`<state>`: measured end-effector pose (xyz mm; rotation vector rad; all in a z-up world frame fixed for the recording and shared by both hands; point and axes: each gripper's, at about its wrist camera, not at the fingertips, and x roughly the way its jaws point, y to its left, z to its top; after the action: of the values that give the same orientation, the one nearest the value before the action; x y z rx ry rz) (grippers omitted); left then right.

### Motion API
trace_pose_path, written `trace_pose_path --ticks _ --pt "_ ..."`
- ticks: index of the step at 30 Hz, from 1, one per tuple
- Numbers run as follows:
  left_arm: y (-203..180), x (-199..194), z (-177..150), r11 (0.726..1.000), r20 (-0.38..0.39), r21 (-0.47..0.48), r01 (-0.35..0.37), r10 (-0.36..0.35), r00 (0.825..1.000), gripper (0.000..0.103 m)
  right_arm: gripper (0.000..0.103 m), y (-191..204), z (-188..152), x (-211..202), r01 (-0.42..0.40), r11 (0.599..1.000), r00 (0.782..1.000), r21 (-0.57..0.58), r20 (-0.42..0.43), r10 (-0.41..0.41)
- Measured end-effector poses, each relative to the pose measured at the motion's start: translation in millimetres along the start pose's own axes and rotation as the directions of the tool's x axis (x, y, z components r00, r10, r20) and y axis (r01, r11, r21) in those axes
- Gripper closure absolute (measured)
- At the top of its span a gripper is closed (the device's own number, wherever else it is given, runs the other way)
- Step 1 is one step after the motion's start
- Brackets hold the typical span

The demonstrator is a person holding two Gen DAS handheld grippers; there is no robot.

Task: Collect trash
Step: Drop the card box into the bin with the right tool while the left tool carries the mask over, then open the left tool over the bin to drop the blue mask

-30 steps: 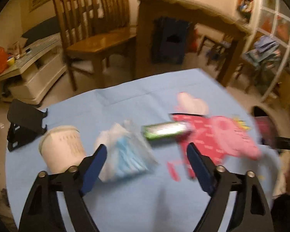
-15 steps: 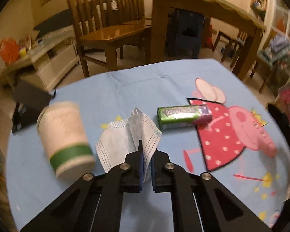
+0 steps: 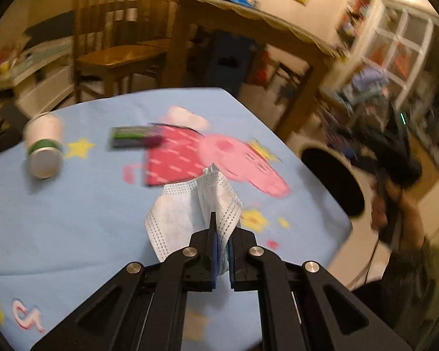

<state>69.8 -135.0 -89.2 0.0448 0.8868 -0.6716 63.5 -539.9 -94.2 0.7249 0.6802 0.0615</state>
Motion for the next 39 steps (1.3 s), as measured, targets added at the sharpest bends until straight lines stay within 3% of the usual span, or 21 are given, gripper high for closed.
trace_pose_path --ticks 4,6,11,15,21,27,29,30,39 --pt "-56 14 6 0.993 -0.027 0.109 0.055 -0.052 0.998 0.098 0.046 -20 -4 -35 0.080 0.997 0.994 0.013 0.069 -0.081" --pt "-76 17 11 0.986 -0.014 0.160 0.053 -0.052 0.999 0.098 0.046 -22 -10 -58 0.160 0.987 0.979 -0.026 0.131 -0.156" --pt "-124 37 34 0.965 -0.009 0.254 0.065 -0.064 0.998 0.098 0.046 -43 -20 -72 0.273 0.962 0.953 -0.031 0.143 -0.266" --pt "-156 54 45 0.955 -0.013 0.285 0.083 -0.082 0.997 0.098 0.046 -42 -22 -83 0.356 0.933 0.919 -0.049 0.199 -0.341" --pt "-180 83 44 0.946 -0.062 0.312 0.091 -0.075 0.995 0.098 0.045 -38 -24 -74 0.488 0.866 0.864 -0.108 0.200 -0.462" --pt "-190 107 45 0.946 -0.101 0.305 0.106 -0.078 0.992 0.098 0.043 -51 -25 -65 0.505 0.858 0.859 -0.090 0.151 -0.490" --pt "-195 111 47 0.945 -0.103 0.311 0.106 -0.078 0.992 0.098 0.026 -57 -25 -62 0.520 0.852 0.850 -0.063 0.133 -0.510" --pt "-197 112 48 0.943 -0.103 0.315 0.107 -0.078 0.992 0.098 0.011 -61 -25 -63 0.518 0.854 0.850 -0.043 0.132 -0.509" --pt "-209 120 51 0.934 -0.109 0.339 0.109 -0.077 0.991 0.098 0.010 -62 -24 -76 0.532 0.847 0.835 -0.005 0.170 -0.524"
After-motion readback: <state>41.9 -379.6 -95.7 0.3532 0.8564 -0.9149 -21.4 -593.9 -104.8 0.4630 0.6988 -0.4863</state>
